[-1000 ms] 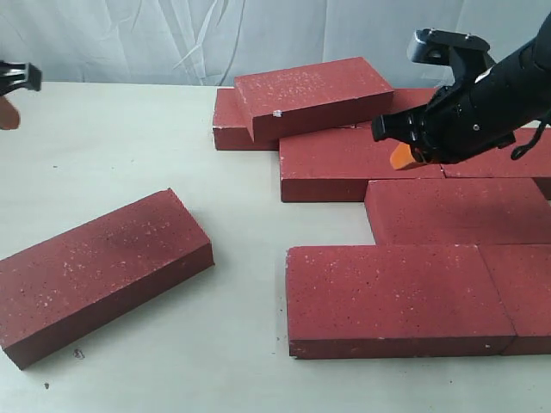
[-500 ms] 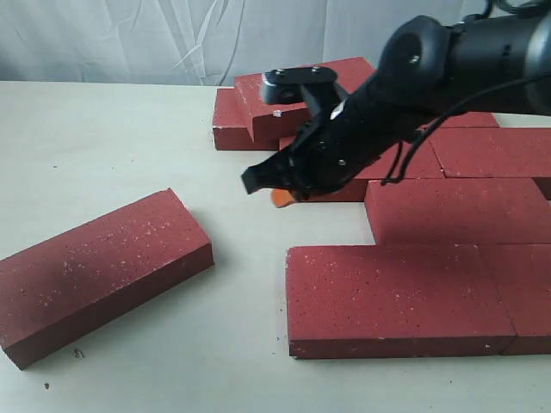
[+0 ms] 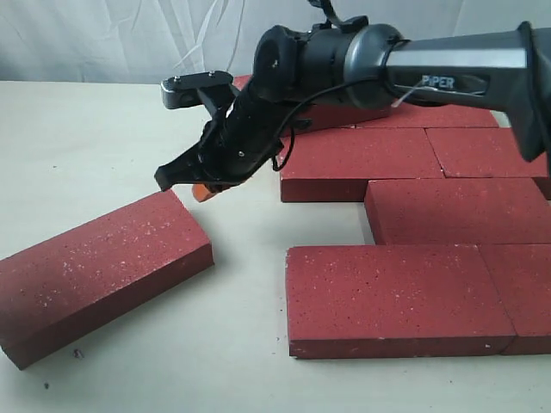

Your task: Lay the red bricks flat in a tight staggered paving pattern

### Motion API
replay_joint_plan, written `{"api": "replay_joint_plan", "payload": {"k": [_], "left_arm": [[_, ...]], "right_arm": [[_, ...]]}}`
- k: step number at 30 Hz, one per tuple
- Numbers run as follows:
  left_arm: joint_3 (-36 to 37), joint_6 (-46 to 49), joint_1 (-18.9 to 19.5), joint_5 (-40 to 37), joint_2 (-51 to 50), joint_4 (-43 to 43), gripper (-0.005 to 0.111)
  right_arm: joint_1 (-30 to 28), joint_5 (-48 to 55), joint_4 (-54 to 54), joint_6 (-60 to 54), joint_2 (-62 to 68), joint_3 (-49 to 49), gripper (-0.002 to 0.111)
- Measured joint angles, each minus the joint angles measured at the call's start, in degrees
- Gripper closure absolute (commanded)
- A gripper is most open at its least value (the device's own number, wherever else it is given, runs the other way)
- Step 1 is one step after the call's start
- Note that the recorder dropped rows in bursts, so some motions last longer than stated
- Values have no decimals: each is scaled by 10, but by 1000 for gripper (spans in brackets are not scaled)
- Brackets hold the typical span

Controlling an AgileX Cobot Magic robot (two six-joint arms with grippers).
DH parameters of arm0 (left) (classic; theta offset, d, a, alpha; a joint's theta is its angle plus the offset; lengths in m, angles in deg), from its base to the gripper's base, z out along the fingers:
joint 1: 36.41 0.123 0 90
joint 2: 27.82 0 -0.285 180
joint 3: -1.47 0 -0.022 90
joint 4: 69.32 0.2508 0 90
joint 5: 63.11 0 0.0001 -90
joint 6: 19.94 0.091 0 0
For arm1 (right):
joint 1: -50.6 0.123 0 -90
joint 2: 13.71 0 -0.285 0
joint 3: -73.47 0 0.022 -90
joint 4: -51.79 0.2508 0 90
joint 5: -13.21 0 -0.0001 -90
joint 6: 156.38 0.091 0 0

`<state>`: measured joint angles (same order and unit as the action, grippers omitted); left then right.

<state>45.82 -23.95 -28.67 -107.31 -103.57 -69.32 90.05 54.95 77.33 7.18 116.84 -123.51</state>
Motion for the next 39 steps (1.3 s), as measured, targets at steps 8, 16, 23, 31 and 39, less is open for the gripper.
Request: {"api": "replay_joint_plan", "payload": {"k": [8, 16, 23, 31, 39], "left_arm": [[3, -40, 0, 22, -96, 16, 107], [-15, 9, 0, 76, -194, -58, 107], [-49, 78, 1, 124, -236, -113, 107], [-83, 148, 1, 157, -290, -215, 107], [-105, 288, 2, 165, -327, -392, 107]], "right_arm": [[0, 12, -77, 46, 57, -39, 109], [4, 24, -43, 48, 80, -40, 109], [17, 74, -58, 45, 75, -41, 109], [19, 132, -106, 49, 50, -41, 109], [18, 182, -162, 66, 38, -41, 109]]}}
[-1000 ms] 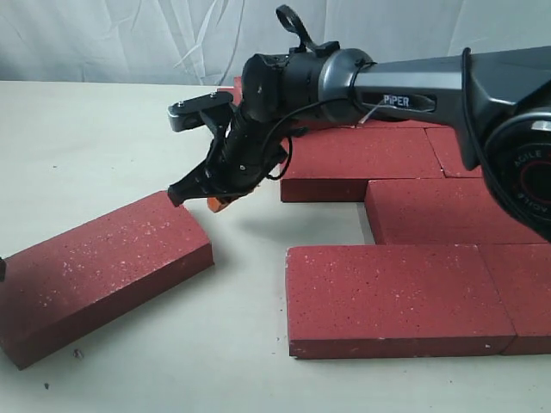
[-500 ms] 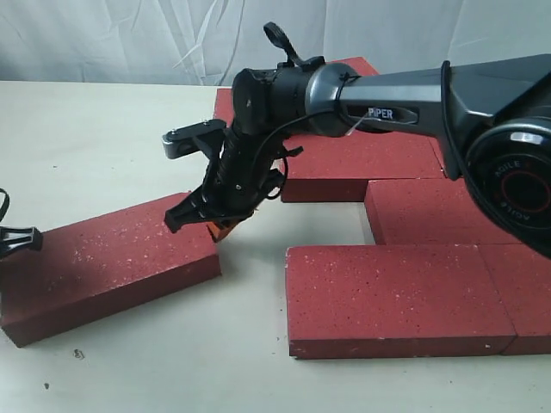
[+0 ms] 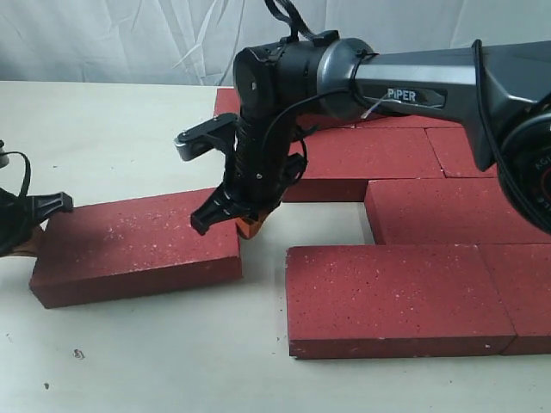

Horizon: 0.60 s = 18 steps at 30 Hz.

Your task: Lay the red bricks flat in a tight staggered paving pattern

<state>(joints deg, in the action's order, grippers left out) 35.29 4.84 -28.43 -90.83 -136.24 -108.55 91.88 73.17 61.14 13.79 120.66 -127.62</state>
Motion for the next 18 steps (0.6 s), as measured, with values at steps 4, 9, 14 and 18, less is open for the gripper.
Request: {"api": "replay_joint_plan", "payload": {"k": [4, 9, 14, 18], "left_arm": [[-8, 50, 0, -1, -3, -76, 107], [-10, 111, -4, -4, -3, -160, 107], [-12, 139, -18, -4, -3, -188, 107], [-31, 138, -11, -14, 0, -163, 107]], "right_arm": [[0, 9, -47, 25, -1, 0, 109], [0, 10, -109, 64, -1, 0, 109], [-6, 11, -130, 79, -1, 0, 109], [-19, 19, -145, 91, -1, 0, 109]]}}
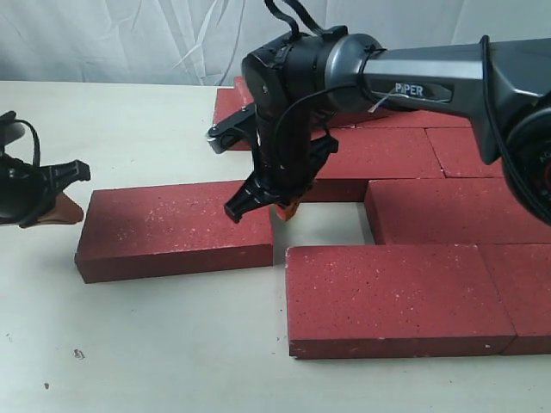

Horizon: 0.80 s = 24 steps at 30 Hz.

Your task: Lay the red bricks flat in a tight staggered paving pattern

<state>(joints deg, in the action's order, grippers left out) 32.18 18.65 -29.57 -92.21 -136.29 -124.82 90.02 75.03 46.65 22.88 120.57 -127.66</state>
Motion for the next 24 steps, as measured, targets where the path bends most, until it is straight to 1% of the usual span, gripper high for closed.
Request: {"api": "replay_joint_plan", "payload": {"k": [5, 7, 10, 14, 20, 24], "left_arm": [[-17, -53, 23, -3, 18, 82, 107], [-20, -67, 26, -3, 18, 117, 107], [-20, -68, 26, -4, 17, 135, 107], [-20, -45, 7, 1, 0, 120, 107], [-20, -37, -24, 10, -29, 107, 107], [-20, -36, -36, 15, -43, 106, 107]], "right_arm": [[-24, 14, -32, 22, -18, 0, 109], [-30, 15, -38, 26, -30, 0, 109], [-37, 15, -41, 32, -48, 0, 109], [-40, 6, -27, 33, -55, 0, 109], [-40, -45, 37, 35, -41, 28, 109], [-38, -57, 74, 36, -17, 38, 109]]}}
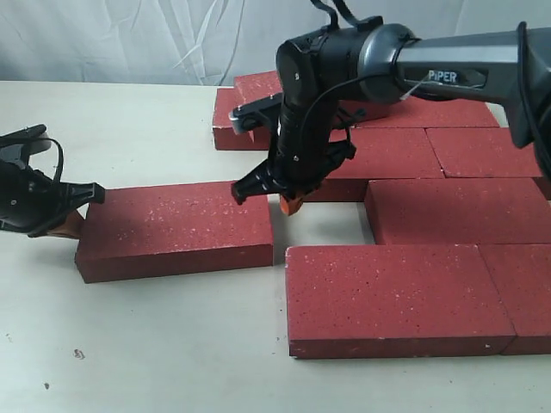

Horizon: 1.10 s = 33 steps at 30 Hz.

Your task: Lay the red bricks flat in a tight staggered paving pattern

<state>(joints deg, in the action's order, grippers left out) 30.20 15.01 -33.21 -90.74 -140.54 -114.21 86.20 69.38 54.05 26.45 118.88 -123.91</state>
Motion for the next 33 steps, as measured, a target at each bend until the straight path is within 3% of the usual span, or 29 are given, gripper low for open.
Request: {"api": "replay_joint_plan", "payload": {"k": [12, 24, 33], "left_arm": [[0, 0, -6, -3, -1, -2, 107], [0, 45, -7, -33, -1, -93, 107], [0, 50, -21, -18, -1, -98, 107]], "right_arm": [[22, 18, 26, -5, 7, 1, 109], [22, 37, -60, -2, -8, 1, 109], [22, 14, -118, 40, -9, 1, 109]]}}
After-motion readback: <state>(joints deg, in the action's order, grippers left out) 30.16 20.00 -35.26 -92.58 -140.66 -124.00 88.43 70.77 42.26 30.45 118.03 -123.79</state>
